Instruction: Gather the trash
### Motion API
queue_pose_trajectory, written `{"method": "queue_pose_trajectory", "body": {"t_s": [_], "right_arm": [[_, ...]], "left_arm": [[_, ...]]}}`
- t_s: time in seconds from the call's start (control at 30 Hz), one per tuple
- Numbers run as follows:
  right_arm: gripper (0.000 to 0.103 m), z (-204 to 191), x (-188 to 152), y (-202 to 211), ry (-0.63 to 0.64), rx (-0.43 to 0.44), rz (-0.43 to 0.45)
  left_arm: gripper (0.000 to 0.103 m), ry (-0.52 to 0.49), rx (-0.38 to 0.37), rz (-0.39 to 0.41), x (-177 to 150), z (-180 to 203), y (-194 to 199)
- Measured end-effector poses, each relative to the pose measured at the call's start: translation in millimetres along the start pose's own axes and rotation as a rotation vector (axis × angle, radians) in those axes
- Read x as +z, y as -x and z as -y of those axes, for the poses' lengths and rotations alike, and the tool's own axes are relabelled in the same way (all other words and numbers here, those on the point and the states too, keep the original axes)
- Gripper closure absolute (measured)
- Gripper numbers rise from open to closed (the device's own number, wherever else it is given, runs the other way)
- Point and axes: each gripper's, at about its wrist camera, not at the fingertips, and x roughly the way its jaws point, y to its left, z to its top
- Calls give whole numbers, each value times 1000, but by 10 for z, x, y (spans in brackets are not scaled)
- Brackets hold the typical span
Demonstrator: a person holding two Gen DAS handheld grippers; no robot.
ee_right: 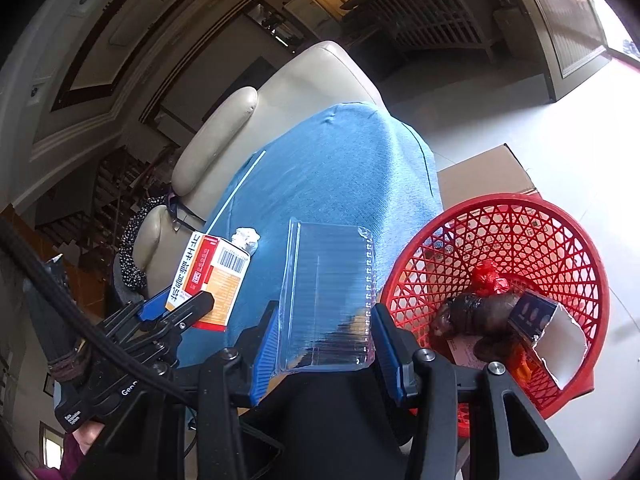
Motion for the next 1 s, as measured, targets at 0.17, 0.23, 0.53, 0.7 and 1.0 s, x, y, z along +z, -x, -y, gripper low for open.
{"method": "queue_pose_trajectory", "body": {"t_s": [0.17,0.23,0.53,0.7,1.0], "right_arm": [[55,37,-7,33,-12,-3,7],[55,61,-1,40,-17,-3,8],[55,163,-16,72,-40,-9,14],[55,237,-20,105,-56,-14,17],[55,326,-43,183,-78,-20,27]], "left_arm": [[52,-24,-6,-4,20,85,-27],[52,-35,-7,-4,20,110,-45],[52,-77,-19,-7,56,263,-77],[52,-100,-30,-12,68,359,-89],[52,-135,-46,-15,125,514,-118]]}}
